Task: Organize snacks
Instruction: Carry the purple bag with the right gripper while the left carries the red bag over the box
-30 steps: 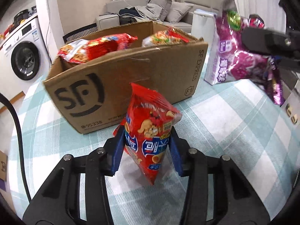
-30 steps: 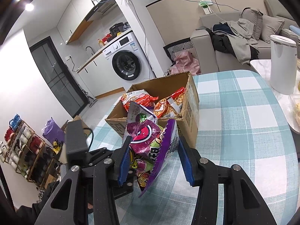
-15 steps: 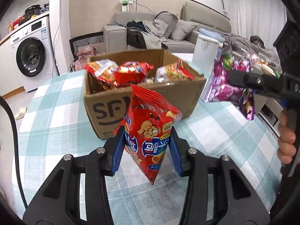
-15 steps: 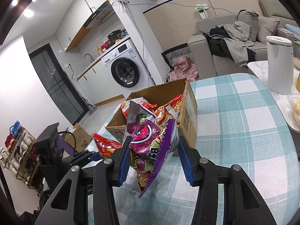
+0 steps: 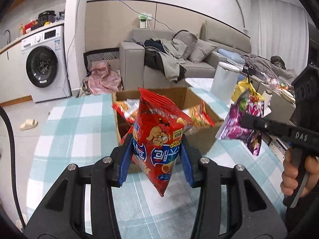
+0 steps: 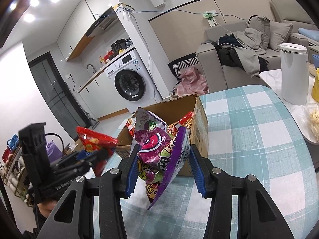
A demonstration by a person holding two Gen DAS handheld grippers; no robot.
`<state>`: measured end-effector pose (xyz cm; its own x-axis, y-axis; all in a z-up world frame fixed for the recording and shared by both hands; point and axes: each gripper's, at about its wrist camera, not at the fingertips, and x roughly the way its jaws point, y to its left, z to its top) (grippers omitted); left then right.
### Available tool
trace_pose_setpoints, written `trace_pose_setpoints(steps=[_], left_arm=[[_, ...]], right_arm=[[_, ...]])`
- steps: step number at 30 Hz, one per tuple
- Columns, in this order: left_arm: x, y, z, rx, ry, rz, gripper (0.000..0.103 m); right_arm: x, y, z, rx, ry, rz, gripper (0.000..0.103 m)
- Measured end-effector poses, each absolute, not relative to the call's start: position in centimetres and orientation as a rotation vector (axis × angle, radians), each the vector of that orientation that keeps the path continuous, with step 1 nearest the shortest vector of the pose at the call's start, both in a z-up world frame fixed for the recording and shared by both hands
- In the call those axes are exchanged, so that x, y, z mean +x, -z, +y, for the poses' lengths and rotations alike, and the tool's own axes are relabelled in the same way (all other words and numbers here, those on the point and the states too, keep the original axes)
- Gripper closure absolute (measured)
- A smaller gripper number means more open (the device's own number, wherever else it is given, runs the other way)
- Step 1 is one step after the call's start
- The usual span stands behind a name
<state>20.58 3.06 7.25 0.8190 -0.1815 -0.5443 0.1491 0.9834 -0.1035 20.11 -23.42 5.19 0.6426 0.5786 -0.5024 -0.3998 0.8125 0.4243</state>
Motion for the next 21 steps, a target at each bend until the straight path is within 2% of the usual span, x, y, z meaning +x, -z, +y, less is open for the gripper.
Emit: trace_pose_setpoints(steps=[10,21], left_arm=[[22.6,-10.0,2.7,-0.054,0.154,0.566,0.062],[26.0,-9.5,3.0,-0.062,0.109,0.579,0.062]], right_arm=[[22.2,-6.4,-22.9,0.301,-0.530,0.652,0.055],[24.8,-7.0,-20.7,0.279,-0.481,0.660,0.055]])
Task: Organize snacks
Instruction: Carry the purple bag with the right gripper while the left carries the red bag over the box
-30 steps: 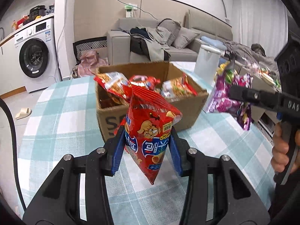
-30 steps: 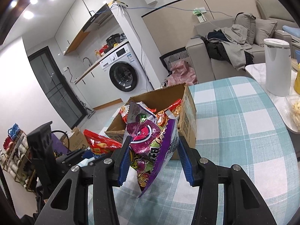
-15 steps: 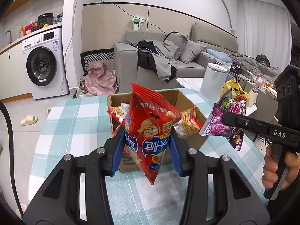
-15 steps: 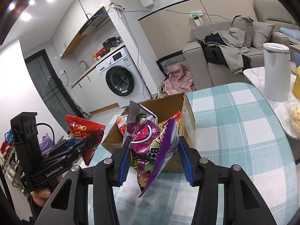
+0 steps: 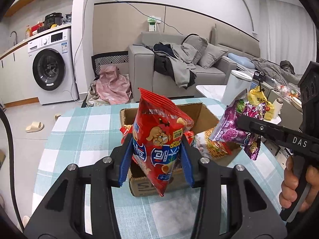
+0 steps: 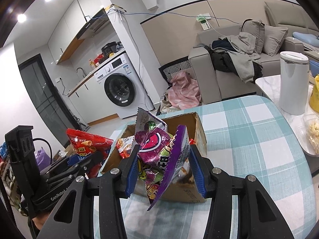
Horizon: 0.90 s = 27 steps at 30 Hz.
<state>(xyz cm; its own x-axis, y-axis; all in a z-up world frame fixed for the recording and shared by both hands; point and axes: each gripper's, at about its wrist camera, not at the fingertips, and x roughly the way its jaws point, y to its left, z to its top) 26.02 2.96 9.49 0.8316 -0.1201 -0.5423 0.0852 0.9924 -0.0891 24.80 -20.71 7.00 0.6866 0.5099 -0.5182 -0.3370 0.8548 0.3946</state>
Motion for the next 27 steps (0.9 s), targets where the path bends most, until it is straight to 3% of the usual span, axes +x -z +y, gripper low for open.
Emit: trace_pose_setpoints(steps=[27], left_arm=[[32.3,-6.0,2.0,-0.009,0.065,0.600,0.062]], right_arm=[[30.9,-5.3,-18.2,0.311,-0.382,0.690,0.055]])
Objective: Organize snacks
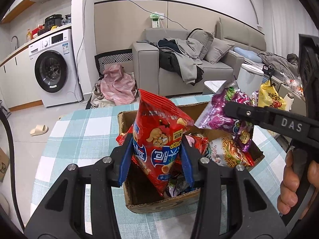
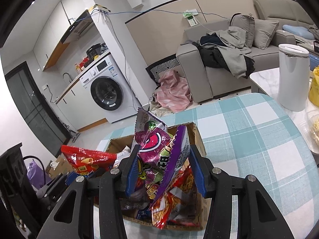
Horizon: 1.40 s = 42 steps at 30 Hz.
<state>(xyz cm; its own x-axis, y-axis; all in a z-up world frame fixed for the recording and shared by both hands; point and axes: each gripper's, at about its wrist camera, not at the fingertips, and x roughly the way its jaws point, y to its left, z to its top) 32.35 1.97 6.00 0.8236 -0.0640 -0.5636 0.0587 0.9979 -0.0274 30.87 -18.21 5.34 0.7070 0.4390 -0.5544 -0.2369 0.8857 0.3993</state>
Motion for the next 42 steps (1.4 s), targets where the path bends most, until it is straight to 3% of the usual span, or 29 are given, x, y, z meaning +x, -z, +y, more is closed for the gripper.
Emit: trace_pose_setpoints(steps=[25,31,35,37,41,42], left_arm=[[32.6,-4.1,1.7,0.003,0.054,0.604,0.062],[32.0,-4.2,1.8,0.000,0.055,0.602,0.061],[31.5,-4.2,1.9,-0.001,0.047,0.611,0.056],[31.1,-4.3,2.2,-0.011,0.054,0.613,0.050],[30.1,-4.8,3.0,-0.040,0.052,0.593,0.021],[29.7,-5.0,3.3,-0.051,0.053,0.584,0.019]], right_arm=[[33.3,-3.1,-14.2,0.186,-0.427,0.727,0.055],[33.2,-2.8,-14.6,0.175,-0.452,0.740,0.051],[32.5,-3.3,-14.6,0.141,-0.448,0.717,0.032],[32.1,-3.6,-14.8,0.129,-0.424,0.694,0.028],[31.8,-3.8,-15.7,0.144,-0.423,0.690,0.015],[31.6,-3.9,-16.0,0.147,-0.420,0.690,0.012]])
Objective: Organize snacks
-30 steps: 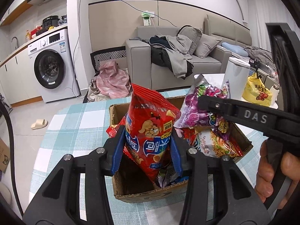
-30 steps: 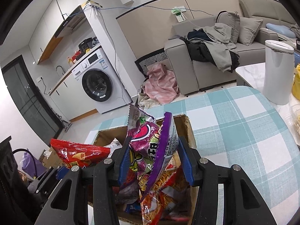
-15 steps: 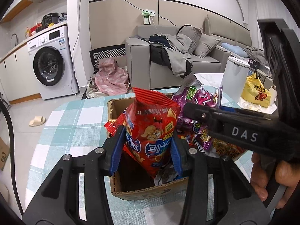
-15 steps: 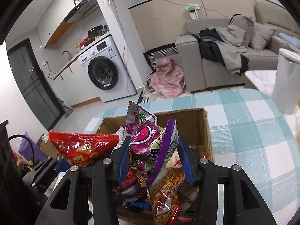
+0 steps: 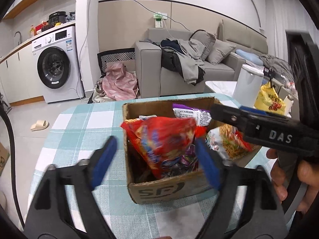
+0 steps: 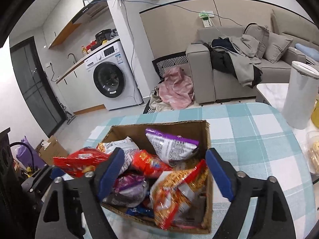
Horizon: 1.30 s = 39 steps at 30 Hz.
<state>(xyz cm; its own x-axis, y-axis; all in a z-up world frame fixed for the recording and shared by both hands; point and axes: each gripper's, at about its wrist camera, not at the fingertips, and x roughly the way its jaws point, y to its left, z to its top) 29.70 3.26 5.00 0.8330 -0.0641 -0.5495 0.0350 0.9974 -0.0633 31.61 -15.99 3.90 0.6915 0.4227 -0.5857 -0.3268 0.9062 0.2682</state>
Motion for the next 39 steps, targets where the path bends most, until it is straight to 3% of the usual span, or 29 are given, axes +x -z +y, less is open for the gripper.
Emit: trace_pose_setpoints(steps=[4,8,25,39], left_arm=[[28.1,-5.7,4.0,-0.082,0.084,0.566,0.018],[26.4,-6.3,4.4,-0.080,0.088,0.542,0.001],[19.1,-5.0,5.2,-0.074,0.057,0.481,0.001],[16.4,-2.2,5.3,-0.099,0.018,0.415,0.001]], right_arm=[[30.6,-4.2,-16.8,0.163,-0.445,0.697,0.002],[29.0,-4.5,-17.2,0.153,-0.478,0.674,0.001],[20.8,-4.7,-18.6,0.078,-0.564,0.494,0.000],[17.5,-1.6,-19.3,0.022,-0.542,0.389,0.000]])
